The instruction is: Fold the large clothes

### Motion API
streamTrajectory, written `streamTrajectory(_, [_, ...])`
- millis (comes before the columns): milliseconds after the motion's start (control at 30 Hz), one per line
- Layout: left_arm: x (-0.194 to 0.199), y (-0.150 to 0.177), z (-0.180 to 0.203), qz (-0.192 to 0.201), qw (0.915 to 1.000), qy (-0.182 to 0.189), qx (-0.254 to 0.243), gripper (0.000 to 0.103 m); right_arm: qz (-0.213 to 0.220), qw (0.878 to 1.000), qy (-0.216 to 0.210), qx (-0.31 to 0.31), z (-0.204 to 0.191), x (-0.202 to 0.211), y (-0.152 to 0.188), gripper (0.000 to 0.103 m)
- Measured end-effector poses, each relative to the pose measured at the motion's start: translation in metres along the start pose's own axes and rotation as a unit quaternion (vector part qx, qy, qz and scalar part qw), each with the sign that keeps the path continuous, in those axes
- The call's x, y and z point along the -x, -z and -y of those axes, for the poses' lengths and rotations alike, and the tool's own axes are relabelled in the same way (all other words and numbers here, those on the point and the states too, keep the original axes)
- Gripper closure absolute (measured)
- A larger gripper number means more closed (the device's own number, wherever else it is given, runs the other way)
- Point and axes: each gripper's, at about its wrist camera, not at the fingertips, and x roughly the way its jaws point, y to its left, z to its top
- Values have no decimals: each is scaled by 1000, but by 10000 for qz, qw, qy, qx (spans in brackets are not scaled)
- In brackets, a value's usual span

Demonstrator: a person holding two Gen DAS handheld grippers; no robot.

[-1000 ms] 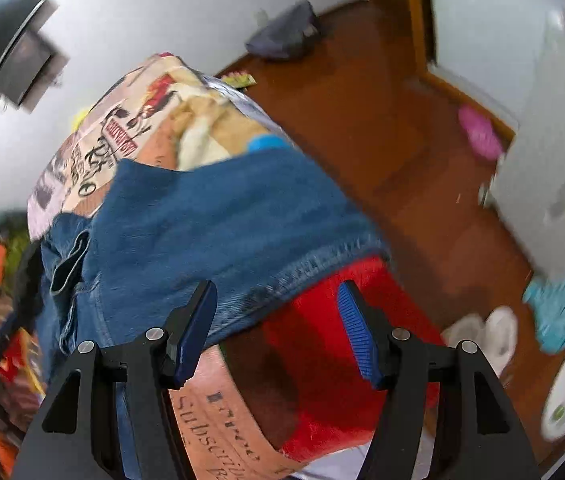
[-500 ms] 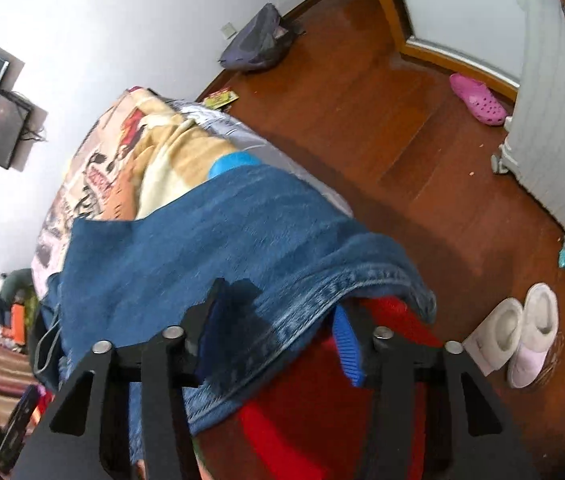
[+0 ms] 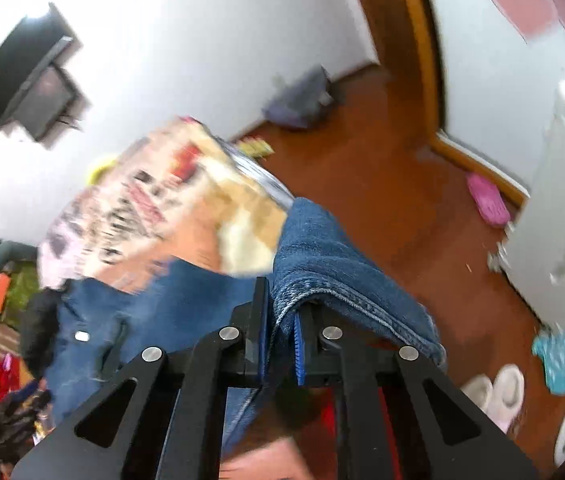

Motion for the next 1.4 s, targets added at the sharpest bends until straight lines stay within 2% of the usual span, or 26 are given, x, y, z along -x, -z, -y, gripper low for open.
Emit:
streamTrajectory(133, [10,2,-6,96,10000,13,15,34,157,9977,-454,484,-51,16,-8,94])
streamTrajectory(267, [20,9,-13,181,9998,-7,-3,34,109,9920,-726,1031,-104,12,0,94])
streamTrajectory(367, [25,15,-19,213,9998,-29,-12,34,-159,9855,-942,1403,-140,-3,19,94])
streamTrajectory(500, [30,23,-29,214,9997,-102,35,34,-576,9763,-983,1838,-170,-30,48,94])
streamTrajectory(667, [31,30,-39,167,9997,-100,162,34,-1294,9583,-729,2442,-188,-68,94,94])
streamTrajectory(733, [30,32,-40,132,9997,-101,186,34,-1482,9516,-620,2620,-191,-76,107,90])
streamTrajectory(833, [26,34,-39,68,9997,-103,194,34,-1495,9466,-367,2832,-191,-76,115,89])
streamTrajectory(967, [23,34,-34,32,9998,-120,132,34,-1645,9405,-574,2917,-189,-62,112,77])
streamTrajectory(1133, [22,28,-24,78,9999,-108,49,34,-1326,9413,-725,3020,-190,-31,102,73])
streamTrajectory(1200, [22,25,-21,99,9999,-110,30,34,-1057,9460,-683,2987,-187,-18,94,66])
streamTrajectory(1267, [22,22,-18,110,9999,-100,17,34,-742,9524,-629,2888,-179,-5,84,55])
streamTrajectory(1333, [20,19,-15,110,9999,-84,5,34,-469,9595,-547,2724,-168,6,71,51])
streamTrajectory(1400, [19,17,-11,105,9999,-73,-23,34,-387,9657,-450,2528,-154,10,59,49])
